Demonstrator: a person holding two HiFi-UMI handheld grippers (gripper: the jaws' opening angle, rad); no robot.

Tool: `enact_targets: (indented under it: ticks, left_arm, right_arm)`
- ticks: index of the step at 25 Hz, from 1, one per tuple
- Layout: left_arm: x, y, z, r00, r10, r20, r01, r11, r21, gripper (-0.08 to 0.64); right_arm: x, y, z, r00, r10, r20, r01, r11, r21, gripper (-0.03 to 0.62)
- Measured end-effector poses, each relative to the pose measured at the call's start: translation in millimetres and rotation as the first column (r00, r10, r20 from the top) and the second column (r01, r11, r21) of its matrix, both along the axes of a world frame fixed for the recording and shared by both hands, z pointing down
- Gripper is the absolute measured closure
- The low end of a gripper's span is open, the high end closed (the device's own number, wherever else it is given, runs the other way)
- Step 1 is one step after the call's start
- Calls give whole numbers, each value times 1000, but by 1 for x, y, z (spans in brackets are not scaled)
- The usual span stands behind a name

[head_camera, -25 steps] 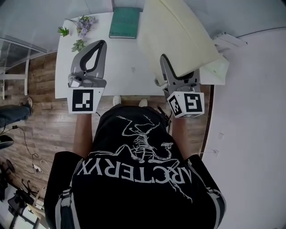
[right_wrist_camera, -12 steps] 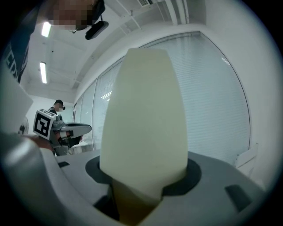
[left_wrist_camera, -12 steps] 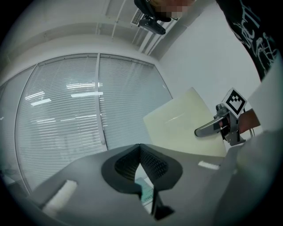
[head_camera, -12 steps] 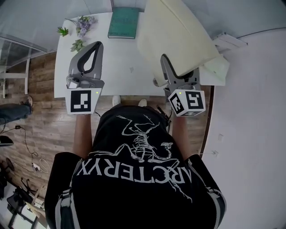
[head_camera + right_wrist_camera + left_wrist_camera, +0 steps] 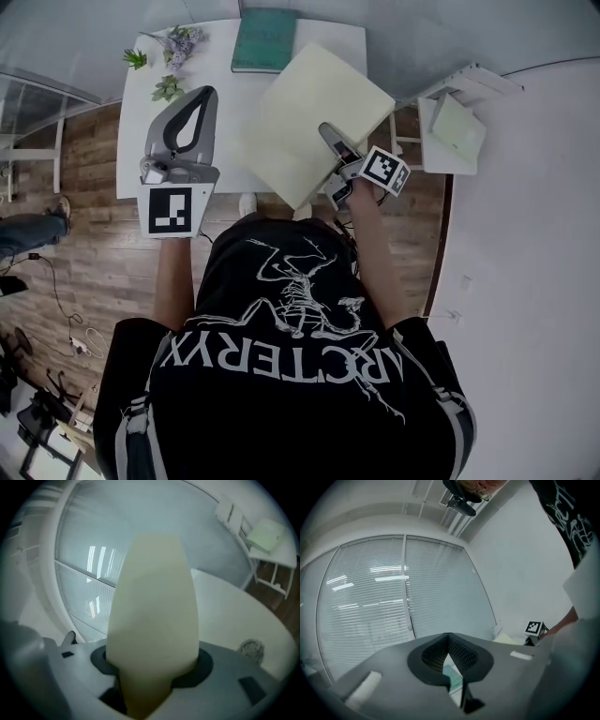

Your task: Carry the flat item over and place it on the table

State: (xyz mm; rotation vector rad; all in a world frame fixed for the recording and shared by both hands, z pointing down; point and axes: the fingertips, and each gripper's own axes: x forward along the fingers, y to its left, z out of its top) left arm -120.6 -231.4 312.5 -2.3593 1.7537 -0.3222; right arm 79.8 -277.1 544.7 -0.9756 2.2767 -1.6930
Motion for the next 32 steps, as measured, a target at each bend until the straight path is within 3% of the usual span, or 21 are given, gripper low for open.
enact_targets:
  ticks: [2,6,12,18,20,25,27,28,30,32]
  left_arm:
    - [-3,2,2,1000,-1,-1,1,1000,2,549]
    - [-3,8,5,1000,-1,0,1,1000,-10,549]
    - [-14,18,10,1000,-30,-8,30,999,-26,549]
    - [-30,16,15,998,-55,-8,54,998,-40,549]
    - [-30,15,14,998,-55,-10,54,998,-36,549]
    - [-24,12,13,999,-49,7,49,998,-34,549]
    - [-22,10,13,999,-47,5,47,998,-36,549]
    - [-22,9,14,999,-47,5,47,998,-38,549]
    - [-20,7,16,999,-45,10,45,998,-43,549]
    - [-18,7,17,999,-41,18,42,998,-48,549]
  right_arm:
    - [-20,8,31,998,-50,48,55,994,-96,328]
    - [-59,26,74,980,-138,143,170,954,-247,328]
    - [-81,27,103,976,-192,103,215,926,-310,328]
    - [-92,11,116,968,-228,102,248,919,-305,325]
    - [-91,8,124,972,-229,54,233,914,-332,305]
    - [-72,2,144,961,-201,-192,123,928,-352,218]
    - [-60,-2,150,927,-191,-323,76,939,-335,193]
    - [-52,-5,153,892,-187,-411,55,948,-313,181]
    - [-39,-13,151,783,-180,-596,57,974,-219,181]
    - [-37,-20,137,694,-160,-702,113,987,-113,183]
